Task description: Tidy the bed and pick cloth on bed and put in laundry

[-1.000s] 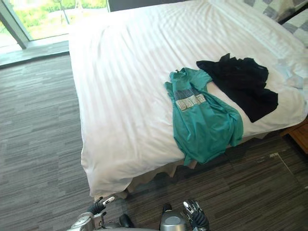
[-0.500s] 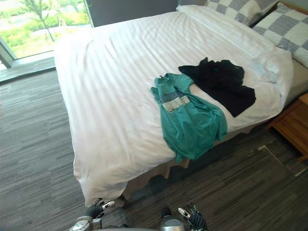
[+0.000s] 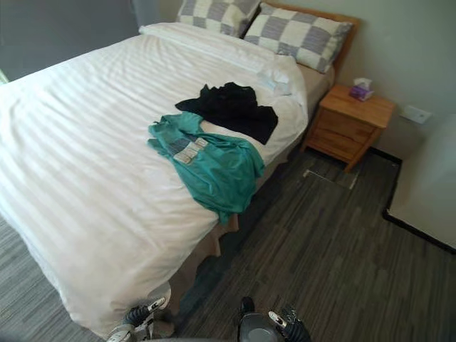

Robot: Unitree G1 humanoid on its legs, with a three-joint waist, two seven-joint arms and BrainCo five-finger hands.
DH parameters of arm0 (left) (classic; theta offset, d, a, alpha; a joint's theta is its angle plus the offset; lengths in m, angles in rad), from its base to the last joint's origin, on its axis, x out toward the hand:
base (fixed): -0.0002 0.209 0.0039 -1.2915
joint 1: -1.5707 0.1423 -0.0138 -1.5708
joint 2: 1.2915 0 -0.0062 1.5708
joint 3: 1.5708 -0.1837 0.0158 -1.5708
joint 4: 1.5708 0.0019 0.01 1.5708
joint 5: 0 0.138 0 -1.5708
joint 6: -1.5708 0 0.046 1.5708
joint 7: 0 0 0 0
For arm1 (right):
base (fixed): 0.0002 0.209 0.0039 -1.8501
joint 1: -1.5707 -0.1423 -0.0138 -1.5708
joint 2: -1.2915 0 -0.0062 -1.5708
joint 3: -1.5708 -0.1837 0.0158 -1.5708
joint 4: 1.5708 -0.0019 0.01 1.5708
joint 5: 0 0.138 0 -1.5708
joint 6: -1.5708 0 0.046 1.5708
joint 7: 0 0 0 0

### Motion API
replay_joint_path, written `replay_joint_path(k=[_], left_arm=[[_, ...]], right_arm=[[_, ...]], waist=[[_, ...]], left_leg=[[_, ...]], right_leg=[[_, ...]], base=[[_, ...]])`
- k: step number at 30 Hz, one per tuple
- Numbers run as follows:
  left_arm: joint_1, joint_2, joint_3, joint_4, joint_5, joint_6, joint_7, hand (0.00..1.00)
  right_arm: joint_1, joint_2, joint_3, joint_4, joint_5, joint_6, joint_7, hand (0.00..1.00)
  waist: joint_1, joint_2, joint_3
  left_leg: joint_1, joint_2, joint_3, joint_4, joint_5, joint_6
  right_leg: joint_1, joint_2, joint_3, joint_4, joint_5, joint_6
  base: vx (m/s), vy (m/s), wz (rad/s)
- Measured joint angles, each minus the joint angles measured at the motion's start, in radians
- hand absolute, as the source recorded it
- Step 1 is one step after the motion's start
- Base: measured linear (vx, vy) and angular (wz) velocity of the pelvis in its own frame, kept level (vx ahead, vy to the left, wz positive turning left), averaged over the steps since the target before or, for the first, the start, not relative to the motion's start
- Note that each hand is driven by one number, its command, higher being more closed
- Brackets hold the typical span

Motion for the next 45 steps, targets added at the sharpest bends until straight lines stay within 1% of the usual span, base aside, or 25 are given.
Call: replay_joint_path(k=[2, 5, 6, 7, 8, 9, 10, 11, 12, 13, 14, 15, 16, 17, 18, 20, 21, 25, 28, 31, 32, 36, 39, 40, 45], left_arm=[[0.004, 0.000, -0.001, 0.002, 0.000, 0.001, -0.001, 0.00], [-0.015, -0.006, -0.002, 0.011, 0.000, 0.001, 0.001, 0.00], [-0.019, -0.005, -0.002, 0.011, 0.000, 0.001, 0.000, 0.00], [-0.030, -0.006, -0.002, 0.011, 0.000, 0.000, 0.000, 0.00], [-0.031, -0.004, -0.002, 0.011, 0.000, -0.001, 0.000, 0.00], [-0.027, -0.001, -0.001, 0.012, 0.000, -0.004, 0.000, 0.00], [-0.027, -0.002, -0.003, 0.024, -0.002, -0.002, -0.001, 0.00], [-0.029, 0.009, -0.003, 0.026, -0.002, 0.000, -0.003, 0.00], [-0.030, 0.016, -0.002, 0.030, -0.007, 0.004, -0.001, 0.00], [-0.034, 0.017, 0.000, 0.031, -0.012, 0.006, -0.001, 0.00], [-0.037, 0.017, -0.001, 0.031, -0.012, 0.011, -0.001, 0.00], [-0.034, 0.015, -0.001, 0.031, -0.012, 0.018, -0.001, 0.00], [-0.044, 0.000, -0.003, 0.028, -0.012, 0.016, -0.002, 0.00], [-0.048, -0.008, -0.004, 0.027, -0.012, 0.015, -0.001, 0.00], [-0.056, -0.015, -0.005, 0.022, -0.012, 0.016, -0.001, 0.00], [-0.057, -0.019, -0.001, 0.020, -0.013, 0.015, 0.000, 0.00], [-0.062, -0.019, -0.002, 0.020, -0.014, 0.014, -0.001, 0.00], [-0.066, -0.015, 0.000, 0.021, -0.041, 0.013, -0.002, 0.00], [-0.055, -0.010, 0.001, 0.020, -0.042, 0.015, -0.006, 0.00], [-0.046, -0.016, 0.001, 0.029, -0.043, 0.016, -0.012, 0.00], [-0.046, -0.016, 0.001, 0.029, -0.043, 0.016, -0.013, 0.00], [-0.051, -0.016, 0.000, 0.031, -0.043, 0.023, -0.031, 0.00], [-0.050, -0.012, 0.001, 0.032, -0.042, 0.024, -0.031, 0.00], [-0.014, 0.000, 0.018, 0.069, -0.041, 0.038, -0.031, 0.00], [-0.012, 0.000, 0.019, 0.069, -0.041, 0.038, -0.031, 0.00]], right_arm=[[0.007, 0.004, -0.010, 0.003, 0.012, -0.012, -0.003, 0.00], [0.004, 0.006, -0.021, 0.006, 0.029, -0.032, -0.014, 0.00], [0.003, 0.007, -0.021, 0.006, 0.029, -0.035, -0.020, 0.00], [-0.001, 0.012, -0.020, 0.006, 0.026, -0.042, -0.027, 0.00], [-0.009, 0.013, -0.021, 0.007, 0.025, -0.042, -0.034, 0.00], [-0.027, 0.014, -0.024, 0.008, 0.025, -0.044, -0.047, 0.00], [-0.049, 0.020, -0.036, 0.004, 0.022, -0.061, -0.054, 0.00], [-0.056, 0.023, -0.038, 0.001, 0.009, -0.064, -0.056, 0.00], [-0.045, 0.021, -0.045, 0.001, -0.011, -0.064, -0.061, 0.00], [-0.029, 0.021, -0.049, 0.000, -0.015, -0.064, -0.063, 0.00], [-0.029, 0.021, -0.048, 0.000, -0.015, -0.064, -0.062, 0.00], [-0.023, 0.022, -0.048, 0.002, -0.026, -0.065, -0.062, 0.00], [-0.014, 0.018, -0.047, 0.006, -0.050, -0.065, -0.061, 0.00], [-0.011, 0.021, -0.049, 0.016, -0.057, -0.063, -0.062, 0.00], [0.000, 0.018, -0.055, 0.026, -0.072, -0.063, -0.061, 0.00], [-0.003, 0.014, -0.058, 0.023, -0.081, -0.063, -0.057, 0.00], [-0.003, 0.015, -0.056, 0.014, -0.081, -0.063, -0.051, 0.00], [0.001, 0.014, -0.058, 0.012, -0.083, -0.063, -0.045, 0.00], [-0.011, 0.003, -0.059, 0.030, -0.085, -0.061, -0.050, 0.00], [-0.018, -0.022, -0.060, 0.035, -0.082, -0.061, -0.059, 0.00], [-0.018, -0.024, -0.060, 0.039, -0.082, -0.061, -0.061, 0.00], [-0.019, -0.018, -0.060, 0.046, -0.078, -0.060, -0.060, 0.00], [-0.018, -0.008, -0.060, 0.051, -0.078, -0.058, -0.048, 0.00], [-0.050, 0.013, -0.087, 0.061, -0.051, -0.020, -0.003, 0.00], [-0.050, 0.013, -0.087, 0.061, -0.051, -0.020, -0.003, 0.00]], waist=[[-0.005, -0.005, -0.002], [-0.011, -0.006, 0.006], [-0.013, -0.012, 0.010], [-0.013, -0.012, 0.010], [-0.009, -0.012, 0.010], [0.008, -0.014, 0.008], [0.006, -0.010, 0.009], [-0.006, -0.024, 0.011], [-0.015, -0.030, 0.009], [-0.006, -0.033, 0.006], [-0.007, -0.031, 0.005], [-0.011, -0.018, 0.012], [-0.012, -0.025, 0.015], [-0.010, -0.023, 0.015], [-0.011, -0.018, 0.012], [-0.004, -0.006, 0.013], [-0.014, 0.001, 0.012], [-0.004, 0.008, 0.021], [0.004, 0.011, 0.028], [0.014, 0.045, 0.023], [0.013, 0.048, 0.021], [0.014, 0.035, 0.022], [0.016, 0.012, 0.012], [0.018, 0.009, -0.028], [0.018, 0.009, -0.028]], left_leg=[[0.012, -0.010, -0.002, -0.017, 0.010, -0.012], [0.010, -0.010, -0.010, -0.013, 0.030, 0.008], [0.013, -0.009, -0.012, -0.013, 0.026, 0.012], [0.011, -0.014, -0.031, -0.024, -0.009, 0.026], [0.011, -0.023, -0.034, -0.037, -0.027, 0.026], [0.017, -0.030, -0.027, -0.058, -0.026, 0.027], [0.017, -0.024, 0.032, -0.067, -0.011, 0.023], [0.025, -0.027, 0.051, -0.064, -0.006, 0.013], [0.045, -0.032, 0.081, -0.060, -0.009, 0.006], [0.049, -0.046, 0.102, -0.032, -0.008, 0.003], [0.043, -0.036, 0.108, -0.006, -0.004, 0.008], [0.013, -0.018, 0.103, 0.083, 0.014, 0.037], [-0.019, -0.032, 0.072, 0.083, -0.011, 0.040], [-0.028, -0.046, 0.062, 0.045, -0.011, 0.041], [-0.055, -0.050, 0.054, -0.019, 0.020, 0.051], [-0.076, -0.029, 0.075, -0.022, 0.073, 0.041], [-0.082, -0.023, 0.105, -0.016, 0.066, 0.038], [-0.078, 0.002, 0.129, 0.022, 0.034, 0.017], [-0.089, -0.020, 0.017, 0.075, 0.059, 0.021], [-0.079, -0.032, -0.057, 0.060, 0.071, 0.025], [-0.075, -0.034, -0.058, 0.047, 0.077, 0.025], [-0.040, -0.041, -0.103, -0.008, 0.090, 0.026], [-0.031, -0.043, -0.134, -0.017, 0.088, 0.023], [-0.008, -0.025, -0.194, -0.033, 0.030, 0.002], [-0.010, -0.025, -0.195, -0.034, 0.030, 0.002]], right_leg=[[-0.017, 0.010, -0.001, 0.014, 0.012, 0.023], [-0.030, 0.035, 0.034, 0.012, 0.005, 0.012], [-0.031, 0.047, 0.051, 0.005, 0.007, 0.009], [-0.033, 0.070, 0.074, -0.019, 0.012, 0.001], [-0.036, 0.085, 0.082, -0.032, 0.011, -0.007], [-0.049, 0.098, 0.079, -0.041, -0.015, -0.030], [-0.103, 0.055, -0.001, 0.110, -0.078, -0.048], [-0.109, 0.029, -0.027, 0.194, -0.103, -0.058], [-0.077, 0.017, -0.062, 0.237, -0.159, -0.057], [-0.047, 0.043, -0.060, 0.165, -0.163, -0.061], [-0.032, 0.061, -0.042, 0.125, -0.145, -0.063], [0.018, 0.078, -0.001, 0.016, -0.086, -0.065], [0.064, 0.081, 0.037, -0.095, -0.025, -0.059], [0.087, 0.082, 0.053, -0.148, 0.006, -0.056], [0.130, 0.089, 0.081, -0.241, 0.057, -0.051], [0.168, 0.109, 0.118, -0.328, 0.104, -0.030], [0.172, 0.107, 0.110, -0.342, 0.105, -0.032], [0.166, 0.114, 0.077, -0.318, 0.089, -0.031], [0.169, 0.112, 0.124, -0.338, 0.089, -0.034], [0.188, 0.118, 0.159, -0.377, 0.115, -0.029], [0.190, 0.120, 0.162, -0.377, 0.114, -0.030], [0.200, 0.128, 0.169, -0.383, 0.110, -0.029], [0.209, 0.127, 0.161, -0.383, 0.111, -0.027], [0.215, 0.135, 0.119, -0.385, 0.097, -0.022], [0.213, 0.135, 0.118, -0.385, 0.096, -0.023]], base=[[0.13, -0.057, -0.47], [0.06, -0.104, -0.38], [-0.05, -0.100, -0.54], [-0.06, -0.053, -0.61], [-0.13, -0.011, -1.02], [-0.13, 0.039, -1.39], [-0.11, 0.023, -1.31], [0.03, -0.023, -1.03], [0.15, -0.016, -1.03], [0.16, 0.006, -1.17], [0.13, 0.025, -1.24], [0.07, 0.010, -0.96], [0.04, 0.003, -0.88], [-0.04, 0.013, -0.82], [-0.06, 0.007, -0.64], [-0.05, 0.016, -0.77], [-0.04, 0.029, -0.56], [0.00, 0.004, -0.20], [0.06, -0.053, -0.29], [0.09, -0.062, -0.36], [0.05, 0.005, -0.21], [0.00, 0.012, -0.03], [-0.02, 0.027, 0.07], [-0.01, 0.007, 0.04], [0.00, 0.000, 0.01]])
